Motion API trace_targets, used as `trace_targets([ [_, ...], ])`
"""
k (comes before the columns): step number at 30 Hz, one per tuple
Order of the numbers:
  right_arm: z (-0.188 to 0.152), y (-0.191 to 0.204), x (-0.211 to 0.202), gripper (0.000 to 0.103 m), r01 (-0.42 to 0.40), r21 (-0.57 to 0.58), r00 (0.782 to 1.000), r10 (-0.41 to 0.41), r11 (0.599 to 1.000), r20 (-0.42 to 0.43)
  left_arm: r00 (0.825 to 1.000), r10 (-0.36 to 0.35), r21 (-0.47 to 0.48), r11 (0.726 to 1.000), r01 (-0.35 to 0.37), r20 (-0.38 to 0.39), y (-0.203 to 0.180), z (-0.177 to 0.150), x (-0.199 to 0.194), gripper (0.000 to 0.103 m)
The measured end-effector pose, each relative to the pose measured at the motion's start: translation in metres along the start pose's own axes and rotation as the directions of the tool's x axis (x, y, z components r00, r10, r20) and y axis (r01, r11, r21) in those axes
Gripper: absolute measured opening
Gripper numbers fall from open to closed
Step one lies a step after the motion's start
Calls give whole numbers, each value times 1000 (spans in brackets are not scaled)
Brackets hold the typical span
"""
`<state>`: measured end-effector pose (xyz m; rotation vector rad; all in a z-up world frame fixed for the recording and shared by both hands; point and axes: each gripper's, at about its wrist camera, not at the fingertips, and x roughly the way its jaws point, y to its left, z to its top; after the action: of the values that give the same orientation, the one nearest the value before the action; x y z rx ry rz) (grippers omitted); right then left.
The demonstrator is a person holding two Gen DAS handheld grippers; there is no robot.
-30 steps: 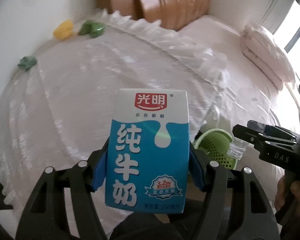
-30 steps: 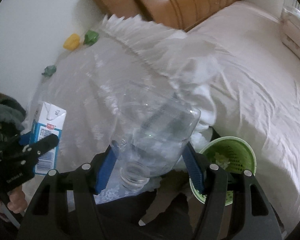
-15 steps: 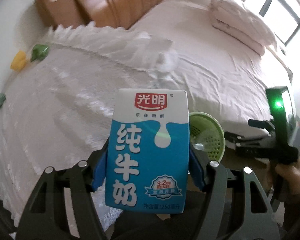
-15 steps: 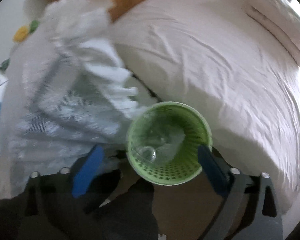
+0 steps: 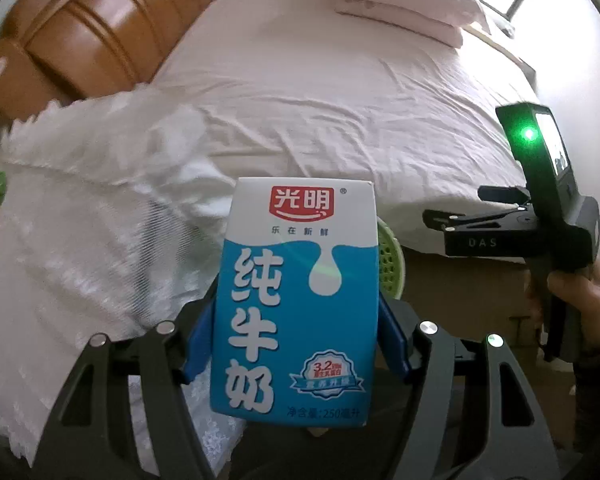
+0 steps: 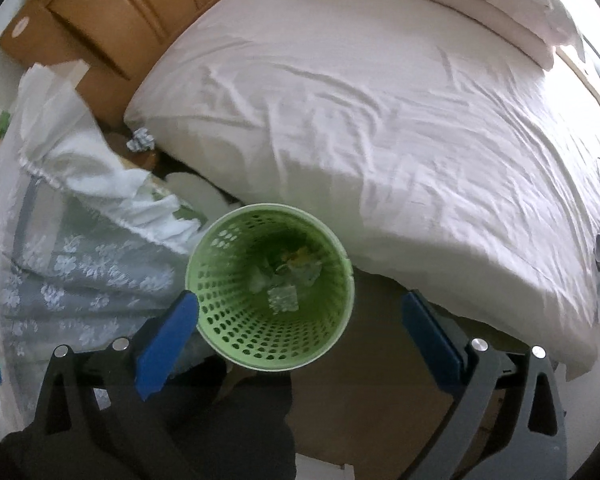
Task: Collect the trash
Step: 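Carry both items over the green wastebasket and open both tools to drop them, then move both tools back over the bed toward the remaining wrappers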
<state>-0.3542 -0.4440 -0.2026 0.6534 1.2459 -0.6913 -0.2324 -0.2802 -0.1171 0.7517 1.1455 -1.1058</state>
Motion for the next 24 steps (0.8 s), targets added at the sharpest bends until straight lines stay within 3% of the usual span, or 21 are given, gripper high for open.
trace_targets([
  [6, -2, -15, -4, 100, 9, 11, 1000, -9, 1000, 9, 1000, -20, 36, 999, 20, 0, -23, 11, 8, 66],
  [7, -2, -16, -3, 100, 10, 11, 1000, -10, 1000, 8, 1000, -19, 40, 999, 19, 5, -27, 12, 8, 70],
  [8, -3, -18, -2, 100, 10, 12, 1000, -10, 1000, 6, 1000, -17, 50, 999, 17, 9, -30, 13, 8, 81],
  [13, -3, -21, -2, 100, 4, 16, 1000, -4, 1000, 2, 999, -4, 73, 997, 1, 38, -38, 16, 3, 91],
  [24, -2, -15, 0, 100, -4, 10, 1000, 4, 1000, 8, 999, 25, 18, 1000, -26, 40, -26, 19, -1, 92],
])
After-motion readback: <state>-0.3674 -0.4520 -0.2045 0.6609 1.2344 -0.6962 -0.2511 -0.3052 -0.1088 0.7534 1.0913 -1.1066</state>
